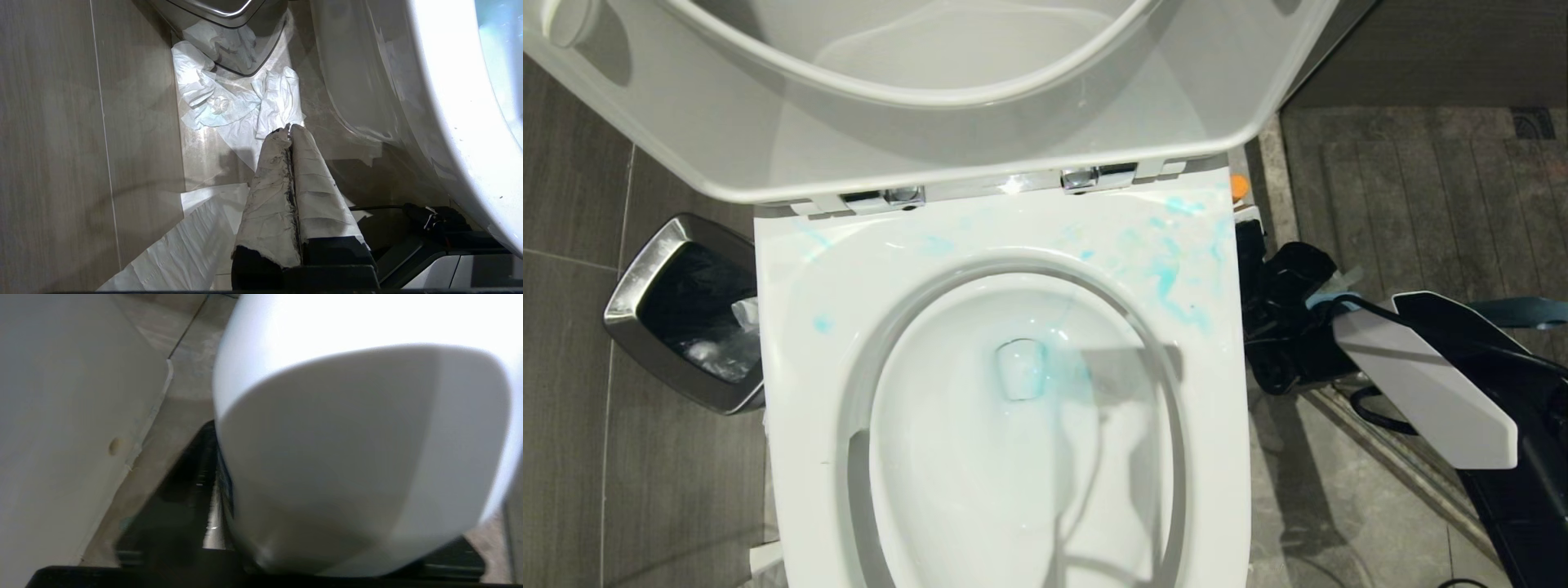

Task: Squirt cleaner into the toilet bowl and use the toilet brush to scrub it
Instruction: Place the cleaning agent on the floor

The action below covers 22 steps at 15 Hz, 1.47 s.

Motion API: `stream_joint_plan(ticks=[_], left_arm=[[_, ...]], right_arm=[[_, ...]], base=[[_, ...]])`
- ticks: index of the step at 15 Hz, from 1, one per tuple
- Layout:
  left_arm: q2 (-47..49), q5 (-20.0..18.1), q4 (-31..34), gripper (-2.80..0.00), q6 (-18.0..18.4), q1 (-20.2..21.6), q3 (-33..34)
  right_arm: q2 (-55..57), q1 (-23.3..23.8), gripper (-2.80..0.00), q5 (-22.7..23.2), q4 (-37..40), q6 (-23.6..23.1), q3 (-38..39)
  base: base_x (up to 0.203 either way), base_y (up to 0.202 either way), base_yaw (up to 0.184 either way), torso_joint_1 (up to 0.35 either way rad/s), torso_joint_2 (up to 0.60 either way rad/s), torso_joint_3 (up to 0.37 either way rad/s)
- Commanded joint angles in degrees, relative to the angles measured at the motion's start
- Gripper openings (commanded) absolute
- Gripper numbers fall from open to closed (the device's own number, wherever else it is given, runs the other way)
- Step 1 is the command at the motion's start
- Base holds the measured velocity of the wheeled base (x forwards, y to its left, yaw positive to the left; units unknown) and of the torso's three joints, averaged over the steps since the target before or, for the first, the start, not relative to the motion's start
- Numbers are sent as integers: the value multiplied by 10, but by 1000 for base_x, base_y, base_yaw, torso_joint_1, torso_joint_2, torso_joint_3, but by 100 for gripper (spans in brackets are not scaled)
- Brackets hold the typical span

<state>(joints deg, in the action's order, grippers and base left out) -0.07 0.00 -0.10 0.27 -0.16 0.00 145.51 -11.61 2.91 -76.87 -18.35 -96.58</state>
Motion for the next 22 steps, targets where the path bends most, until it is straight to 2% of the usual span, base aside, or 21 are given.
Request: stream_joint_plan(ticks=[1, 7, 12, 16, 17, 22], left_arm=[[1, 0, 0, -280, 0, 0, 0], [1, 0, 0, -280, 0, 0, 0], [1, 0, 0, -280, 0, 0, 0], [1, 0, 0, -280, 0, 0, 0], [1, 0, 0, -280, 0, 0, 0], [1, 0, 0, -280, 0, 0, 0]], right_arm=[[2, 1, 0, 1, -1, 0, -5], [-22, -2, 0, 0, 4, 0, 26], [-105, -4, 0, -11, 6, 0, 179], [-197, -13, 0, -49, 4, 0, 294], [-217, -16, -280, -56, 4, 0, 312], [-309, -29, -280, -72, 3, 0, 384]], base=[[0, 0, 0, 0, 0, 0], [0, 0, 0, 0, 0, 0], [0, 0, 0, 0, 0, 0], [0, 0, 0, 0, 0, 0], [0, 0, 0, 0, 0, 0], [0, 0, 0, 0, 0, 0]])
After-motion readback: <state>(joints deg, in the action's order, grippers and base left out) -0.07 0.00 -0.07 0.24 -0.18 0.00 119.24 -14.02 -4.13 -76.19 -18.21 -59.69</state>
